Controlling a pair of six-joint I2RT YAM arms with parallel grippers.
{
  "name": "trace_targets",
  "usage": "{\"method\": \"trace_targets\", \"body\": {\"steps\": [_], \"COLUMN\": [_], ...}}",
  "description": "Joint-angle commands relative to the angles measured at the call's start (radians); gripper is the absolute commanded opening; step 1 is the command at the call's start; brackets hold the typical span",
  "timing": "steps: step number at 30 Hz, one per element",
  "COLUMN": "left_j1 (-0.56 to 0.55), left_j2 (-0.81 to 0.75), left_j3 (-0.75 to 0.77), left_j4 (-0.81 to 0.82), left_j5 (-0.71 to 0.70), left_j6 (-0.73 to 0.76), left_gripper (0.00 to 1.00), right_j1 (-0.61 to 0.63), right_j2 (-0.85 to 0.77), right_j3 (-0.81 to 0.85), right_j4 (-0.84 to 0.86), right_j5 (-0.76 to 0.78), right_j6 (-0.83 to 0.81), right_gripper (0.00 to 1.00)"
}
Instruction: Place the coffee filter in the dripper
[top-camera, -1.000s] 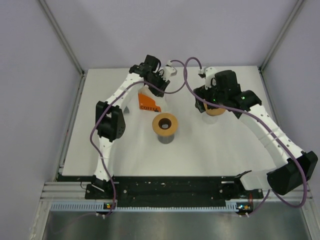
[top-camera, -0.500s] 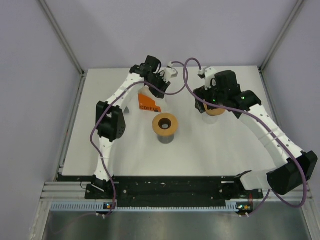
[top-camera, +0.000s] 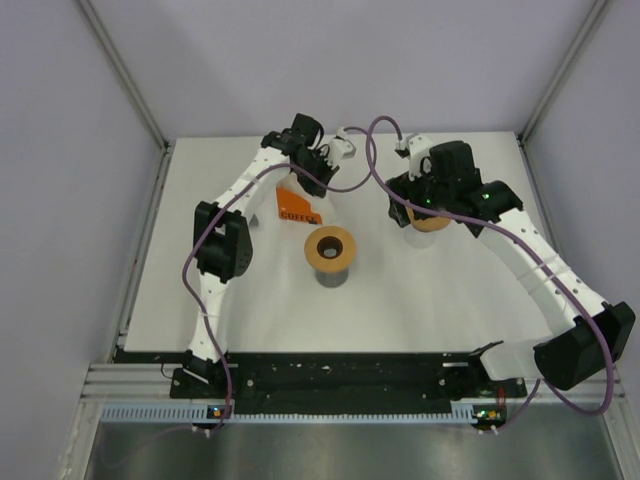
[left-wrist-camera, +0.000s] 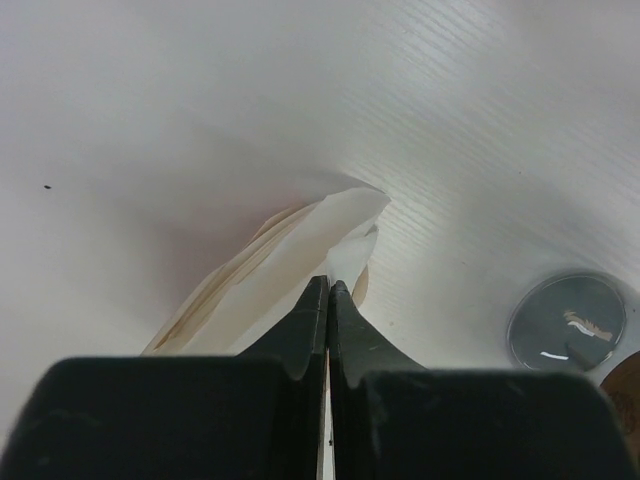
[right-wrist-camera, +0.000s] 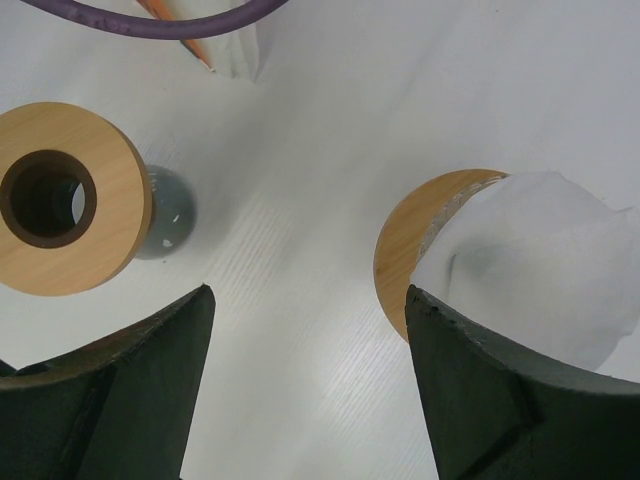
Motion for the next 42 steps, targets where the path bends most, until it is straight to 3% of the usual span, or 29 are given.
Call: {"method": "trace_targets", "body": {"steps": [1,20,30,35,42], "left_j1": [-0.001,0.016,0.023,0.023,0.023], "left_j2": [-0.028,-0.307,-0.438,-0.443,-0.378], "left_j3": [0.025,0.005,-0.014,-0.081,-0.129], "left_j4": [-0.014,0.030,0.045,0.113,0.182], "left_j5": [0.035,0.014,0.050,0.020,0.067], "left_j6": [0.009,-0.146,-0.209,-0.174,0.047], "left_gripper": [0.00,0.00,0.00,0.00,0.00], "right_j1": [-0.010,-0.010,-0.010,-0.010,-0.010], "right_j2": [-0.008,-0.038,-0.041,-0.041,-0.067], "right_j3": [0.016,0.055,0.104,0.089,0.057], "right_j4": [0.021,0.024,0.073,0.086,0.086], "right_j5": [-0.018,-0.071,-0.189,-0.202,-0.197], "right_j6": [-0.002,0.004,0.033,0.052,0.050], "right_gripper": [0.77,0.77,0.77,0.76,0.76]}}
